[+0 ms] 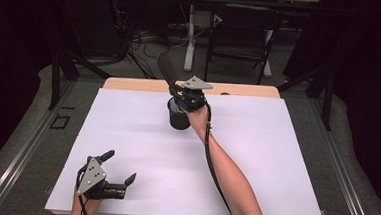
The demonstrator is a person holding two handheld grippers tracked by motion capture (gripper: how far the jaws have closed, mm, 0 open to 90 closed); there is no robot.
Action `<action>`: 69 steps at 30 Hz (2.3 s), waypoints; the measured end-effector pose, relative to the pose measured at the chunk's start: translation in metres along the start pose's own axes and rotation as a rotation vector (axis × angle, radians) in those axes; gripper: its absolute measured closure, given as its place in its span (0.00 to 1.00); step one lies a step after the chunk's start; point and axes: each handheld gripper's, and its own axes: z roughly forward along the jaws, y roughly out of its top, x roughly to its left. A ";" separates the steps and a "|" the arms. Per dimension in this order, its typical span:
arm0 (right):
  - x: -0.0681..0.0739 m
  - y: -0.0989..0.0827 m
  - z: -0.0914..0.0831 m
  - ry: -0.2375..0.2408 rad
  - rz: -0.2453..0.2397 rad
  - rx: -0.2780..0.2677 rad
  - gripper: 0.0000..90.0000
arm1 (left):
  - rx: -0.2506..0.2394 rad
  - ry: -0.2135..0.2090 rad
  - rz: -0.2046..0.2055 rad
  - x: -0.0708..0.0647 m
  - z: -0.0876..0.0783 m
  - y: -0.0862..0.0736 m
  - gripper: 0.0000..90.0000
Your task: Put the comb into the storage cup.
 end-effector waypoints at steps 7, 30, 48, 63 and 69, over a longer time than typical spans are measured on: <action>0.000 -0.002 0.002 0.000 -0.002 0.009 0.80 | -0.001 0.002 -0.001 0.000 0.000 0.000 0.01; -0.002 -0.012 0.005 0.004 0.007 0.046 0.80 | -0.001 0.002 -0.001 0.000 0.000 0.000 0.01; -0.003 -0.018 0.006 0.008 0.005 0.073 0.80 | -0.001 0.004 -0.002 0.000 0.000 0.000 0.01; -0.004 -0.023 0.007 0.002 -0.001 0.099 0.80 | 0.000 0.003 -0.001 0.000 0.000 0.000 0.01; -0.005 -0.024 0.007 0.002 -0.002 0.111 0.80 | 0.000 0.003 -0.001 0.000 0.000 0.000 0.01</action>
